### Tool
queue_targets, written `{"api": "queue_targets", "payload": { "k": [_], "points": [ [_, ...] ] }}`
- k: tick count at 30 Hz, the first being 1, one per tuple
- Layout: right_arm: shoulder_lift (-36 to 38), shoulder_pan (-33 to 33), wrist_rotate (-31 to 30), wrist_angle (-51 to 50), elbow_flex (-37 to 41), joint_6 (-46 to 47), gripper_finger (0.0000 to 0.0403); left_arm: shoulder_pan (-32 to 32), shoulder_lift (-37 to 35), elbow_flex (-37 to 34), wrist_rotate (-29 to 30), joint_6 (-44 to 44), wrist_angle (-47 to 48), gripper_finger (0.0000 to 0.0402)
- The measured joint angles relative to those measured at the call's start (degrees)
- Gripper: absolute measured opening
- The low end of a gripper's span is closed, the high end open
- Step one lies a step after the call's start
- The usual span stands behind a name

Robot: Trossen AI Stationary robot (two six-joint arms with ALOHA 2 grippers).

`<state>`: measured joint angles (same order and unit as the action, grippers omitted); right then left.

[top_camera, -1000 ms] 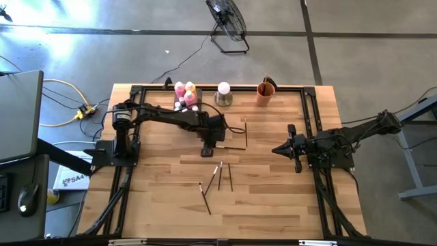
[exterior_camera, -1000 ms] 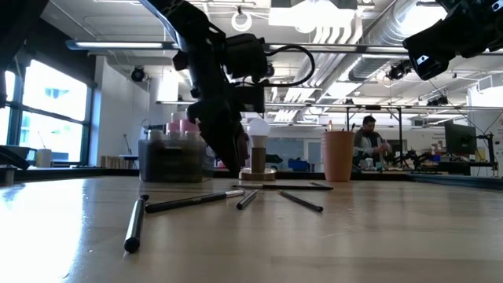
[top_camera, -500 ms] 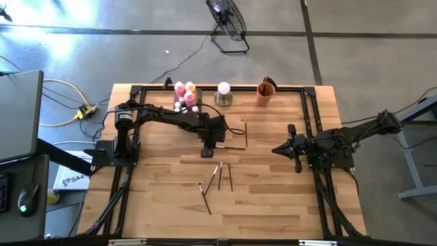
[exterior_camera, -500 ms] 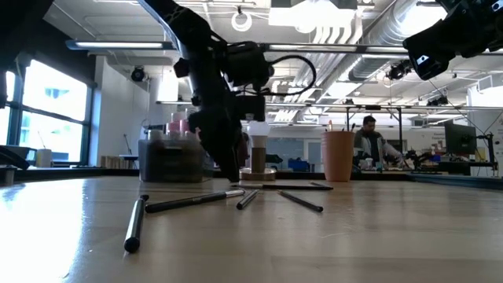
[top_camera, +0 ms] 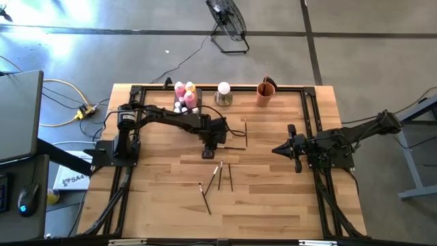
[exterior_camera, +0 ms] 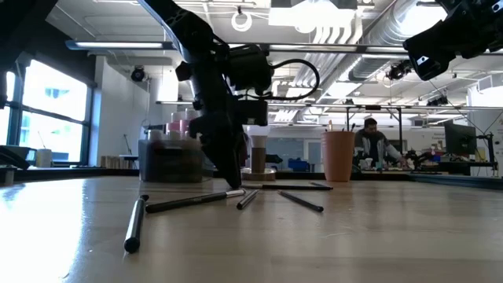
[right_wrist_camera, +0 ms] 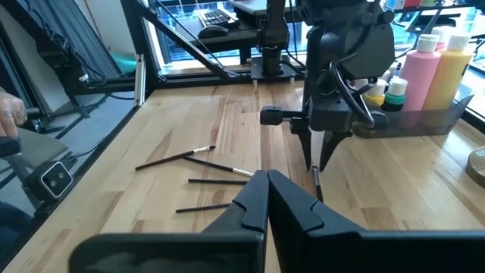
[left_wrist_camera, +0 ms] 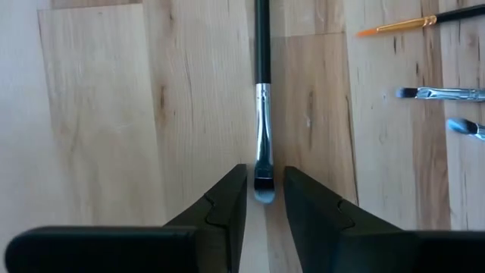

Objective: Pick & Place Paint Supplies
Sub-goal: Put the silver paintbrush into the orange cup

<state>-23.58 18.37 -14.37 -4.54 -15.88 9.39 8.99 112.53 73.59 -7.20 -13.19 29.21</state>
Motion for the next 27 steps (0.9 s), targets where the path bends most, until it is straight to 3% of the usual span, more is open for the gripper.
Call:
{"api": "queue_targets", "payload": {
  "k": [12, 22, 27],
  "points": [
    [0.0, 0.0, 0.0, 0.0, 0.0, 0.0, 0.0002, 0.0, 0.1, 0.0, 0.2, 0.0, 0.3, 0.0087],
    [0.0, 0.0, 0.0, 0.0, 0.0, 0.0, 0.0002, 0.0, 0.1, -0.1, 0.2, 0.0, 0.7, 0.0018],
    [0.0, 0.0, 0.0, 0.0, 0.0, 0.0, 0.0002, 0.0, 0.1, -0.1, 0.1, 0.0, 1.0, 0.0002]
  ]
}}
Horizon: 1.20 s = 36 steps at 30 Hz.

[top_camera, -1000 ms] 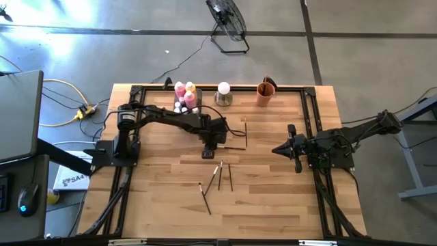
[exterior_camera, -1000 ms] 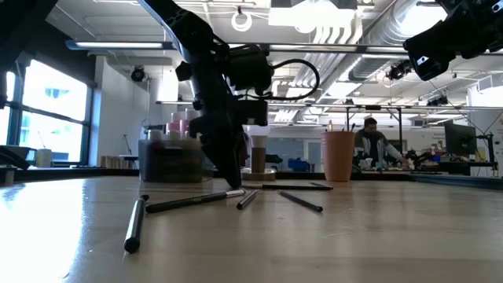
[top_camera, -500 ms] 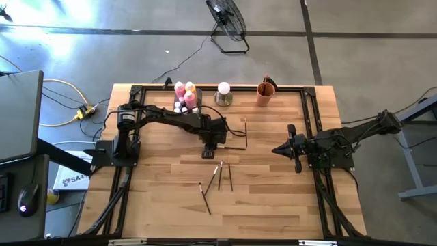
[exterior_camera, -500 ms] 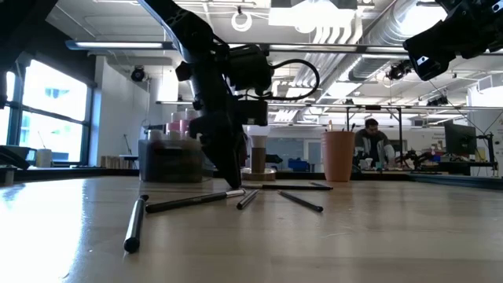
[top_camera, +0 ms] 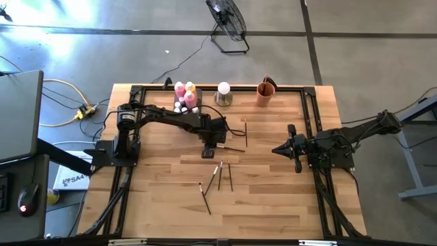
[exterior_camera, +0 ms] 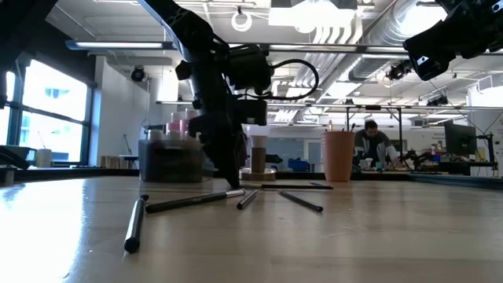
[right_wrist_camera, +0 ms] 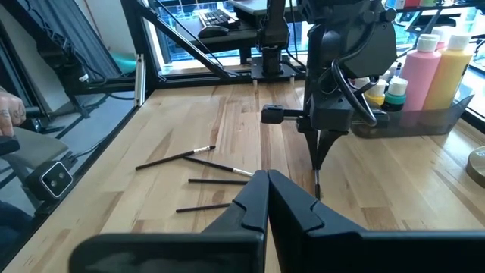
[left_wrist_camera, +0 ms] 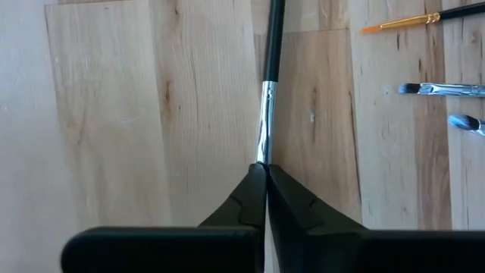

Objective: Pick & Place Paint Supplies
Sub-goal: Put the silver paintbrush into the orange cup

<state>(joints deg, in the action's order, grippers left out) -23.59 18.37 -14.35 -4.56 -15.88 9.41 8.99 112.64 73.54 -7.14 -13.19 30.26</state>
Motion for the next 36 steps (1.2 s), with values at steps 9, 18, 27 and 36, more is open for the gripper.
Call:
{"api": "queue_targets", "payload": {
  "k": [9, 18, 27, 36],
  "points": [
    [0.0, 0.0, 0.0, 0.0, 0.0, 0.0, 0.0002, 0.0, 0.0, 0.0, 0.0, -0.3, 0.0, 0.0001],
    [0.0, 0.0, 0.0, 0.0, 0.0, 0.0, 0.0002, 0.0, 0.0, -0.1, 0.0, -0.5, -0.1, 0.0001],
    [0.0, 0.0, 0.0, 0.0, 0.0, -0.1, 0.0002, 0.0, 0.0, -0.1, 0.2, -0.5, -0.1, 0.0001],
    [0.0, 0.0, 0.0, 0.0, 0.0, 0.0, 0.0002, 0.0, 0.0, -0.1, 0.2, -0.5, -0.7, 0.0001]
  ]
}}
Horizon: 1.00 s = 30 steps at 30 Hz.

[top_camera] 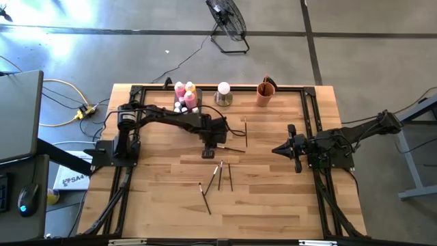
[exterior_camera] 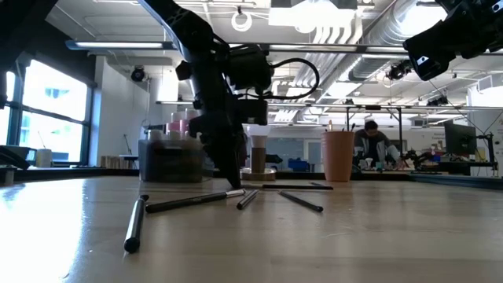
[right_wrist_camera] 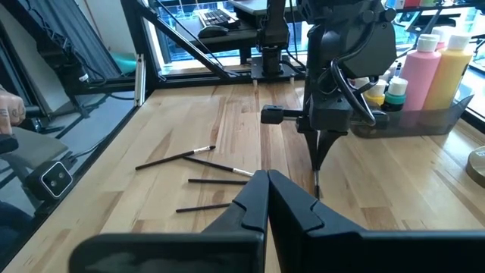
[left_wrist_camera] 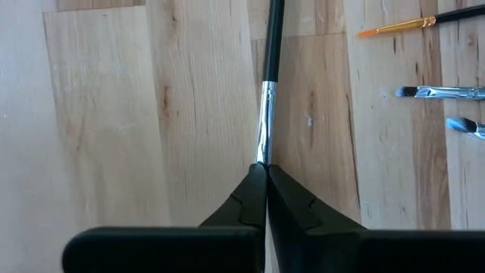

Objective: Pick & Place Paint Supplies
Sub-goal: Put the silver paintbrush into the orange cup

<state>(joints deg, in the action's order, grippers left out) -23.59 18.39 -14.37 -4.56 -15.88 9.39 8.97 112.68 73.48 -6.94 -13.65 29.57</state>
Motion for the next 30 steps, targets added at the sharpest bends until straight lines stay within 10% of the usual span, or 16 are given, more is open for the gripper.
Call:
{"api": "queue_targets", "payload": {
  "k": [30],
  "points": [
    [0.0, 0.0, -2.0, 3.3, 0.0, -0.6, 0.0002, 0.4, 0.2, 26.3, 25.8, -21.0, 15.4, 0.0000]
  ]
}}
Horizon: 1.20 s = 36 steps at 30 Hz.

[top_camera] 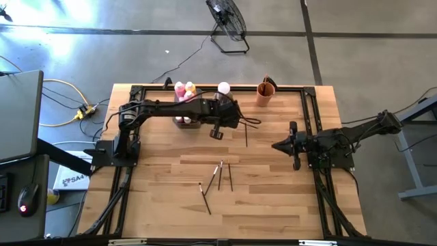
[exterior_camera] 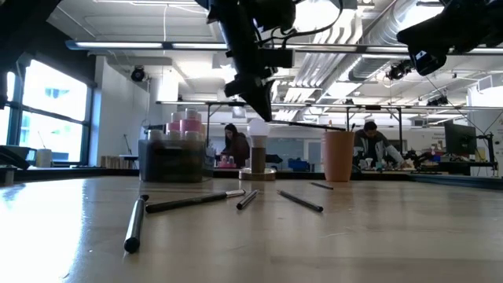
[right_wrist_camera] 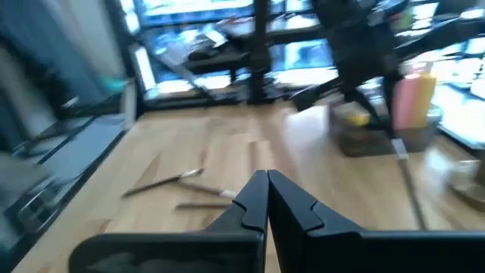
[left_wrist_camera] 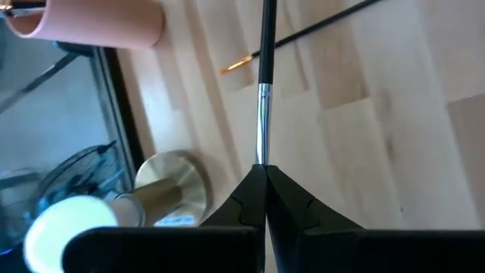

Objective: Pick & Place Paint Supplies
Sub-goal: Put the silver paintbrush into the orange cup

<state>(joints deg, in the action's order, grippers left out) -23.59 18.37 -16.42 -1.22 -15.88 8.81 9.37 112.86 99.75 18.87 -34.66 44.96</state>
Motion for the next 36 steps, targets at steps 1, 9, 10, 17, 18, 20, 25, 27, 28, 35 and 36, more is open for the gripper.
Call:
{"api": "queue_targets", "payload": {
  "k": [1, 9, 10, 17, 18, 20, 25, 27, 28, 35, 36],
  "points": [
    [0.0, 0.0, -1.6, 0.6, 0.0, 0.2, 0.0002, 0.0, 0.0, 0.0, 0.9, -0.2, 0.1, 0.0000],
    [-5.0, 0.0, -11.7, 1.7, 0.0, -1.2, 0.0002, -1.3, 0.0, 0.0, 9.7, -2.5, -0.3, 0.0000],
    [-6.5, 0.0, -12.7, 2.7, 0.0, -2.1, 0.0002, -1.7, 0.0, 0.0, 10.7, -2.7, -0.3, 0.0000],
    [-20.4, 0.0, -21.1, 13.9, 0.0, -11.4, 0.0002, -1.5, -0.1, 0.0, 11.7, -2.7, -4.8, 0.0000],
    [-22.6, 0.0, -22.2, 15.9, 0.0, -12.8, 0.0002, -1.5, -0.1, 0.0, 11.7, -3.0, -5.8, 0.0000],
    [-27.0, 0.0, -25.1, 20.4, 0.0, -15.6, 0.0002, -1.5, -0.1, 0.0, 11.7, -4.1, -7.1, 0.0000],
    [-34.9, -0.1, -31.5, 34.6, 0.0, -22.5, 0.0002, -1.5, -0.1, 0.0, 12.3, -5.7, -8.1, 0.0000],
    [-37.5, -0.4, -31.7, 39.3, 0.0, -25.8, 0.0002, -1.5, -0.1, 0.0, 13.1, -5.6, -8.1, 0.0000],
    [-38.8, -0.7, -31.7, 40.5, -0.3, -27.3, 0.0002, -1.5, -0.1, 0.0, 13.6, -5.6, -8.2, 0.0000],
    [-47.7, -3.0, -35.0, 40.3, -5.0, -33.8, 0.0002, -1.6, -0.1, 0.0, 16.7, -5.6, -8.6, 0.0000],
    [-48.9, -3.1, -36.7, 40.4, -5.8, -35.2, 0.0002, -1.6, -0.1, 0.0, 17.0, -5.6, -8.6, 0.0000]
  ]
}}
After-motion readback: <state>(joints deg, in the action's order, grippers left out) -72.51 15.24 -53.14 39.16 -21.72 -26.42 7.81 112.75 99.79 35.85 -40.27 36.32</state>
